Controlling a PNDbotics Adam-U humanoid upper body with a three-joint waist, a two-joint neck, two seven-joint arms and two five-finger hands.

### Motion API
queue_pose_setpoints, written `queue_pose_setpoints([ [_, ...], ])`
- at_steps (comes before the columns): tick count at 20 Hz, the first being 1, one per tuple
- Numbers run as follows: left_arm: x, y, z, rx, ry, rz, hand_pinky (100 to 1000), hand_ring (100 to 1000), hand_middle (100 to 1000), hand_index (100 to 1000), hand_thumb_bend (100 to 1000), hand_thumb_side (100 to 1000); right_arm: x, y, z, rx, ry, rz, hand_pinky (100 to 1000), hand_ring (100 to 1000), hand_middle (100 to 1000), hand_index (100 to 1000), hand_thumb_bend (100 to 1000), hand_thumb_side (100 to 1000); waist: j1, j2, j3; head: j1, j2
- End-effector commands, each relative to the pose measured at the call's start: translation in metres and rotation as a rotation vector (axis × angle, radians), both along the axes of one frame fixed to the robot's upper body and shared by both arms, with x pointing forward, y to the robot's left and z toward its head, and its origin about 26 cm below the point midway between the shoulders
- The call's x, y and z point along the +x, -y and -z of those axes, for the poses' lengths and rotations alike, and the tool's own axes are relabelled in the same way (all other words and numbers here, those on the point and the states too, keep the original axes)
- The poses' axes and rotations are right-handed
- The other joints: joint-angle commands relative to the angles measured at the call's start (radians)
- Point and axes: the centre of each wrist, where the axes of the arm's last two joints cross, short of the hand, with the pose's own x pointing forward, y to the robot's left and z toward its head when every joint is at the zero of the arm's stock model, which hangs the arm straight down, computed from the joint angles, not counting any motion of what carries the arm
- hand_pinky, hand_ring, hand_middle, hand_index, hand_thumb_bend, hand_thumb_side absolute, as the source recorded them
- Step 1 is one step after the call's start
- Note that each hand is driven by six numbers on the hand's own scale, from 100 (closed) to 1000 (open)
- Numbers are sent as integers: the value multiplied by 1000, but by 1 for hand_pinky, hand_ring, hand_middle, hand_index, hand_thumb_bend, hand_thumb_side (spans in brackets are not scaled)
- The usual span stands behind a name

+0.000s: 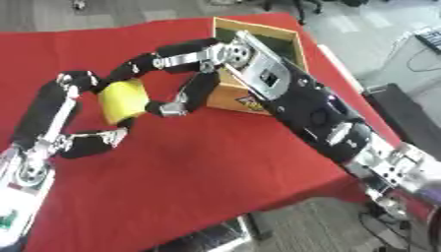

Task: Pick up the objects with one hand, pass them to the other hand, and then place them into the box on the other side of the table.

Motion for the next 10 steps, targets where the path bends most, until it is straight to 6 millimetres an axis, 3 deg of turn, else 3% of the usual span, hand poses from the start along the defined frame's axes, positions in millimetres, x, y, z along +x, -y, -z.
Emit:
queue_pose_setpoints([
  [1, -1, 7, -11, -27, 26, 7, 679, 561, 476, 493, 100, 141, -2, 5, -11, -39, 11, -13, 1000, 1000, 1000, 1000, 100, 166, 0, -11, -2, -4, 6],
  [4, -1, 8, -11, -33, 25, 11, 678, 560, 475, 493, 100, 144, -1, 5, -11, -43, 5, -13, 1000, 1000, 1000, 1000, 100, 234, 0, -10, -1, -6, 6],
  [7, -3, 10, -12, -44, 29, 24, 677, 557, 472, 494, 100, 145, 0, 6, -10, -37, 9, -3, 1000, 1000, 1000, 1000, 100, 411, -1, -9, 0, -4, 6],
  [10, -4, 10, -13, -52, 28, 39, 677, 555, 470, 494, 100, 146, 1, 8, -8, -29, 21, 5, 1000, 1000, 1000, 1000, 100, 430, -1, -7, 1, -5, 6],
])
